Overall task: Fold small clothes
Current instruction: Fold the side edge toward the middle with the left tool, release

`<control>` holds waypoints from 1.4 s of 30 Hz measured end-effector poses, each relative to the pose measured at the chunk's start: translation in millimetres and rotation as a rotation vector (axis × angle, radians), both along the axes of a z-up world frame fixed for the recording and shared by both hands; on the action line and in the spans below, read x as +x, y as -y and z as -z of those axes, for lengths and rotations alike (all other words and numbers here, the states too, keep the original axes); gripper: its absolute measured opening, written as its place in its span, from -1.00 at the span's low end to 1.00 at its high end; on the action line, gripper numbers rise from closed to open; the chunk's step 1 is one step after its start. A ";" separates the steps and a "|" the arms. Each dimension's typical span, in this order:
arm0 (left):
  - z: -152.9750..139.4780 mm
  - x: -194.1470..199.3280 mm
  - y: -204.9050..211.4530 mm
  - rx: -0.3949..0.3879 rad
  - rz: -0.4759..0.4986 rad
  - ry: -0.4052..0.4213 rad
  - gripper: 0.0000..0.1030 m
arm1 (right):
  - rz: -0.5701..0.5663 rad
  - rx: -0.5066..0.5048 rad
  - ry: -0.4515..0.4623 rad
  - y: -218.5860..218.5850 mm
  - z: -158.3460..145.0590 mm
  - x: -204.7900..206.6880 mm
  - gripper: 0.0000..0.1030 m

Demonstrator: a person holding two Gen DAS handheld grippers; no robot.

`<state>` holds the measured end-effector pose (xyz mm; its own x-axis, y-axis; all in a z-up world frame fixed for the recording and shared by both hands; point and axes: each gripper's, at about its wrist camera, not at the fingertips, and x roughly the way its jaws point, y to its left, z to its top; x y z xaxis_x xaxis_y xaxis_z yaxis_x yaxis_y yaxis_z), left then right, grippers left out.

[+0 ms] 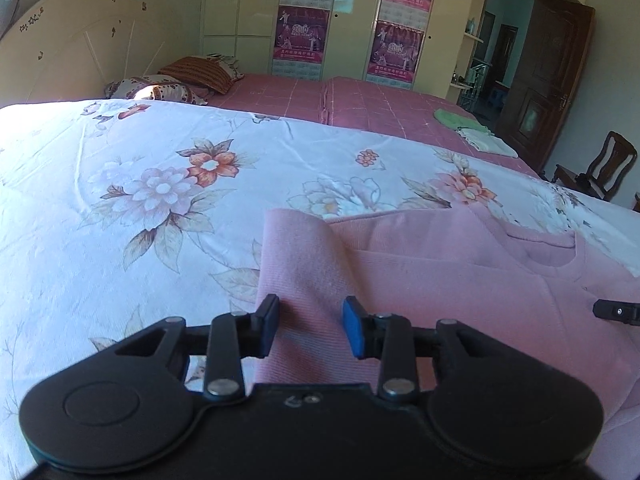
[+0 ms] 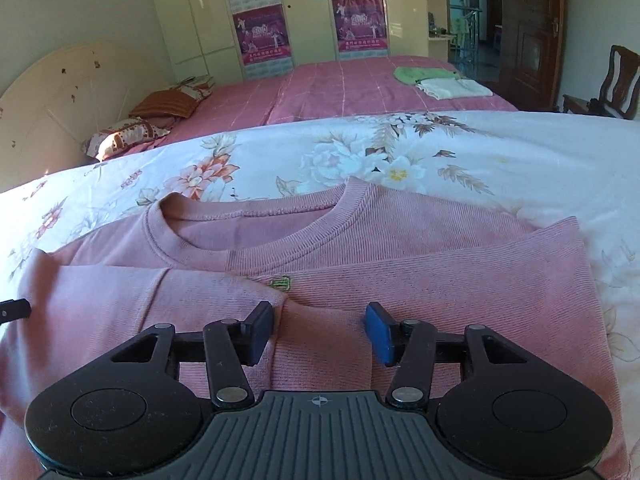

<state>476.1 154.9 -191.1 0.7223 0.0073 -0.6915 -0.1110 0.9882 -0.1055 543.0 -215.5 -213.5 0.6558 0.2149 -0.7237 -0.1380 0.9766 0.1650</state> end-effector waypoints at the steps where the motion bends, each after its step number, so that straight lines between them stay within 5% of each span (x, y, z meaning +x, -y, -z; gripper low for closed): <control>1: 1.9 2.2 -1.7 0.003 -0.001 -0.004 -0.34 | -0.009 -0.015 0.002 -2.3 0.8 0.1 -0.01; 6: 7.6 6.7 -2.2 0.004 -0.006 0.003 -0.34 | -0.122 -0.128 0.036 -19.7 4.2 -13.0 -0.09; 9: 5.3 6.9 0.1 0.013 -0.004 0.019 -0.34 | -0.118 -0.096 0.070 -14.5 1.3 -16.0 -0.77; 13: 1.8 9.7 2.8 0.014 0.014 0.053 -0.34 | -0.059 -0.119 0.159 -8.5 -9.7 -27.2 -0.77; 18: 14.5 23.1 -3.6 0.036 -0.037 0.002 -0.22 | -0.064 -0.160 0.091 -9.5 3.0 -17.8 -0.76; 20: 7.6 19.7 -8.1 0.013 -0.056 0.007 -0.28 | -0.033 -0.142 0.114 -5.1 -6.2 -21.1 -0.44; 21: 2.4 15.9 -7.8 0.008 -0.051 0.027 -0.28 | -0.006 -0.133 0.140 -1.3 -11.5 -24.8 0.15; 22: -3.2 12.0 -4.3 0.019 -0.030 0.050 -0.28 | 0.014 -0.123 0.173 2.3 -17.0 -29.2 0.36; 26: -2.9 20.3 13.1 0.060 0.033 0.051 -0.28 | -0.001 -0.069 0.207 1.5 -31.1 -33.4 0.36; 33: 8.4 25.7 13.4 0.074 0.005 -0.011 -0.28 | -0.053 -0.119 0.051 -7.5 8.1 -28.2 0.36; 42: -12.5 -64.5 43.5 0.077 0.108 0.035 -0.13 | -0.113 -0.101 0.100 -14.8 -14.7 -76.2 0.36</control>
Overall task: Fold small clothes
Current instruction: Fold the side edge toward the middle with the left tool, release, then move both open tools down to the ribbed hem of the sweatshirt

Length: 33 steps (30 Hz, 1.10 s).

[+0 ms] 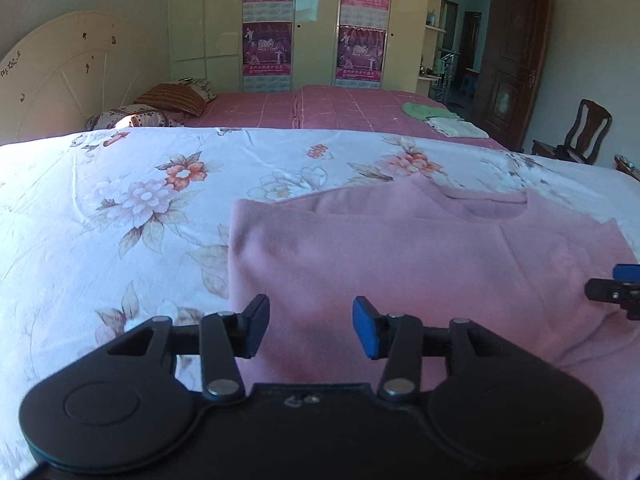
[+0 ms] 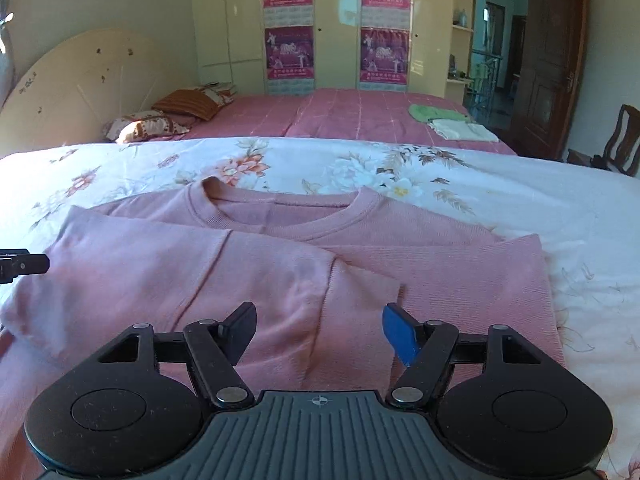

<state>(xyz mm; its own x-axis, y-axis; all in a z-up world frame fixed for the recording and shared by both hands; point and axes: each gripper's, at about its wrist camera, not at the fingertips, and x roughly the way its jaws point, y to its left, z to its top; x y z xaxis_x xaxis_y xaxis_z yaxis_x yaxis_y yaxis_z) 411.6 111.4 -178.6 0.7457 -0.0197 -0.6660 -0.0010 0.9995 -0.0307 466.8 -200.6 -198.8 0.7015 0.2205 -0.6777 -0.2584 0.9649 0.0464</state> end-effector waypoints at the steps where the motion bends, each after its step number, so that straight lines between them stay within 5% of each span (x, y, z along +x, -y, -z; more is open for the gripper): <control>1: 4.1 -5.7 2.8 -0.009 0.003 -0.014 -0.11 | -0.010 -0.011 -0.018 -2.5 5.7 -2.2 0.36; 5: 27.0 -17.7 1.6 0.005 -0.015 -0.042 -0.05 | 0.020 -0.059 -0.052 -0.1 20.5 -7.6 0.36; 10: 9.9 -32.5 3.6 -0.051 -0.045 -0.053 -0.10 | 0.044 0.000 -0.039 16.8 -1.6 -29.8 0.36; 17: 2.9 -81.8 46.1 -0.083 0.032 -0.074 -0.10 | -0.063 0.041 -0.062 7.5 -7.3 -82.3 0.36; 26: 24.0 -114.3 93.5 -0.018 0.046 -0.099 0.02 | -0.235 -0.061 -0.079 -19.6 18.9 -131.0 0.35; 33: 24.3 -132.3 86.6 0.044 -0.030 -0.098 0.24 | -0.184 -0.057 -0.076 46.9 23.7 -152.1 0.36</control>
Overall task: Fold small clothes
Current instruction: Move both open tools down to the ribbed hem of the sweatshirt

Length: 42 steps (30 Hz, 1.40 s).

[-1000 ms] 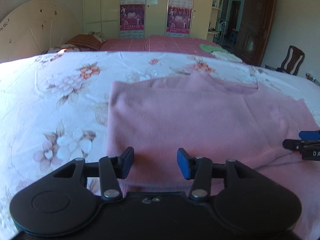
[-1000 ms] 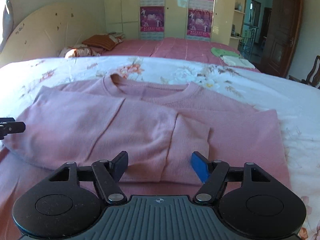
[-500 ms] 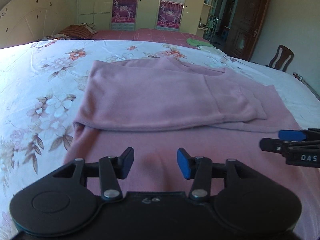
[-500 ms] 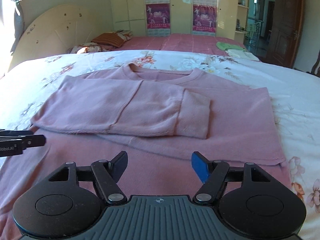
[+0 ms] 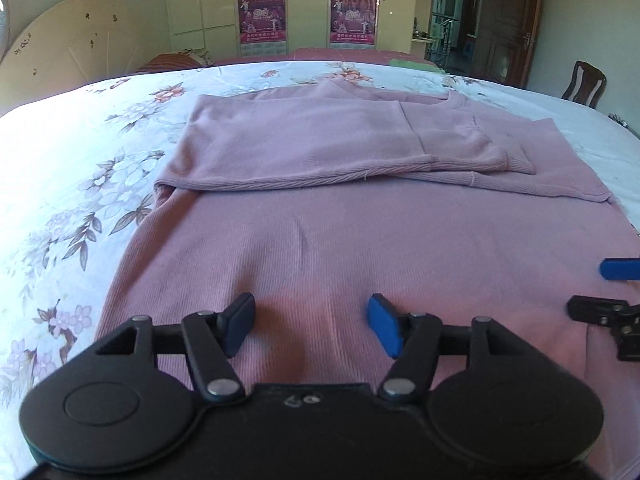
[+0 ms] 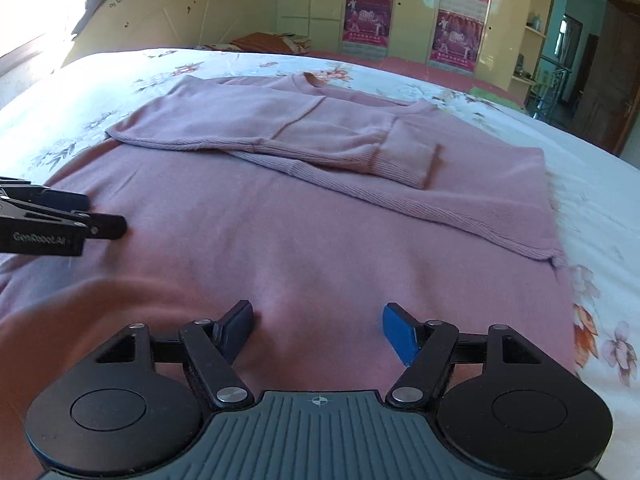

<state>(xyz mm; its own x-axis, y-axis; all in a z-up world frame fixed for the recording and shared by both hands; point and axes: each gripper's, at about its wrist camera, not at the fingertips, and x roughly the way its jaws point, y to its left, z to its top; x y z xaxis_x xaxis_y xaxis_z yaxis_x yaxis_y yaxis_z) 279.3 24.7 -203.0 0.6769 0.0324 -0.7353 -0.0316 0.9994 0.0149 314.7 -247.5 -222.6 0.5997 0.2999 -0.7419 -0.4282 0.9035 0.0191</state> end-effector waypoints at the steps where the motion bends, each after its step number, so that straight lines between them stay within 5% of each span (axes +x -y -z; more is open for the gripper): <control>1: -0.4 -3.1 0.1 0.005 -0.014 -0.001 0.25 | 0.006 0.008 -0.003 9.7 -0.2 -2.4 0.36; 12: -13.6 -33.4 0.3 0.017 -0.055 -0.027 0.16 | 0.058 0.046 0.004 35.0 -17.7 -38.5 0.36; 17: -21.0 -61.8 10.7 -0.002 0.061 0.014 0.19 | 0.066 0.087 0.010 11.2 -25.3 -67.0 0.36; 23: -1.4 -91.5 -1.5 -0.010 0.101 0.004 0.25 | 0.068 0.005 -0.019 -24.9 -10.3 -97.5 0.36; 34: -13.0 -145.9 -42.1 -0.045 0.103 -0.011 0.31 | 0.286 -0.030 -0.032 27.2 -15.7 -146.6 0.36; 42: -24.1 -158.7 -54.8 -0.056 0.060 -0.013 0.43 | 0.327 -0.011 -0.005 26.2 -33.6 -168.1 0.36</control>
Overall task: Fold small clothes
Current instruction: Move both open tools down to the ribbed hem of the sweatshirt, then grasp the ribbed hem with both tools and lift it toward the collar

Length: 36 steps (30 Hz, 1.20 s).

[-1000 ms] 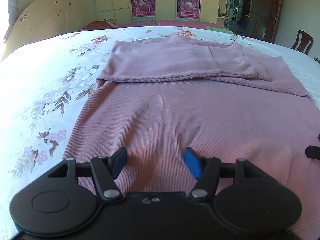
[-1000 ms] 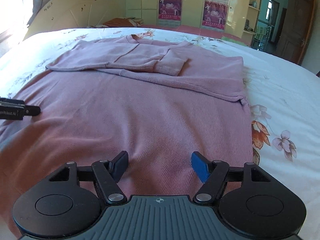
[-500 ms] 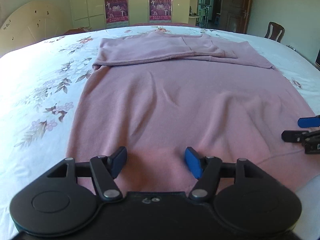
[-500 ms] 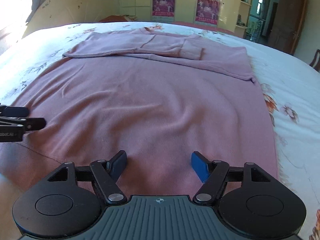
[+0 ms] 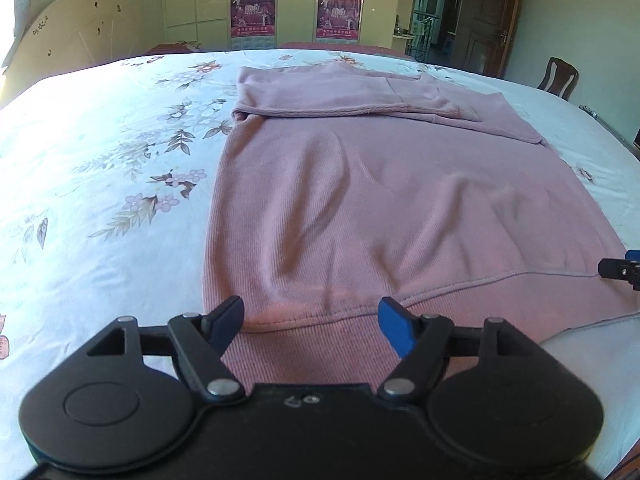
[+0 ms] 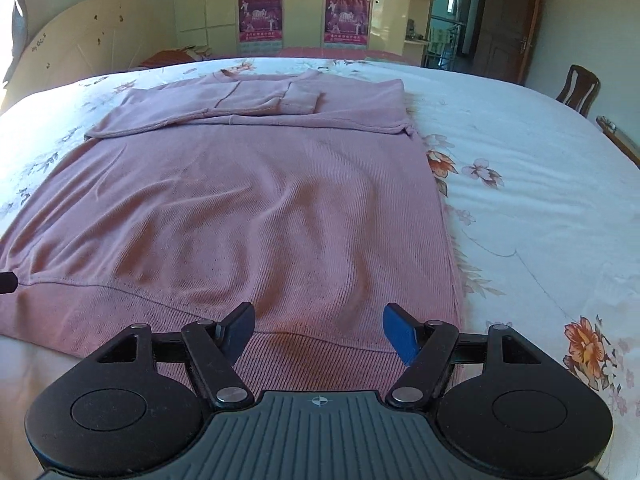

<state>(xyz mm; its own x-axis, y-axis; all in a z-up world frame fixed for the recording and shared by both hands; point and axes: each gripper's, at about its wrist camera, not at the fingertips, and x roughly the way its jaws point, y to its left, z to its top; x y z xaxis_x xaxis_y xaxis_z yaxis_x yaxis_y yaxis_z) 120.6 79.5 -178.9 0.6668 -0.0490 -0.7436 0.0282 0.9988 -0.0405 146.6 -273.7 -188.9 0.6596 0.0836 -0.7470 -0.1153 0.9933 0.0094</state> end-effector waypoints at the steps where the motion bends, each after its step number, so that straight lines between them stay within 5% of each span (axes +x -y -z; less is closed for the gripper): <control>1: -0.7 -1.0 -2.4 -0.004 -0.006 0.000 0.44 | 0.015 0.002 -0.004 1.7 0.5 -1.4 0.36; 14: 8.7 -2.7 -17.8 -0.064 0.013 -0.030 0.38 | 0.187 0.057 -0.050 44.4 3.6 -10.4 0.36; 24: 8.1 -14.3 -22.7 -0.102 -0.023 -0.058 -0.19 | 0.174 0.104 -0.079 51.3 8.7 -19.1 0.36; 26: 5.5 -13.3 -25.6 -0.069 -0.043 -0.060 -0.11 | 0.179 0.079 -0.063 52.9 5.7 -21.0 0.36; 28: 3.2 -13.5 -31.5 -0.061 -0.076 -0.057 0.39 | 0.182 0.097 -0.070 59.2 4.6 -20.0 0.36; 30: 6.7 -13.0 -37.4 -0.070 -0.108 -0.066 0.58 | 0.186 0.138 -0.094 64.2 6.9 -18.8 0.36; 33: 14.2 -11.7 -37.6 -0.092 -0.098 -0.068 0.45 | 0.182 0.134 -0.099 62.5 9.1 -18.7 0.36; 36: 12.9 -10.9 -34.5 -0.129 -0.079 -0.069 -0.03 | 0.179 0.168 -0.109 61.9 8.1 -19.4 0.36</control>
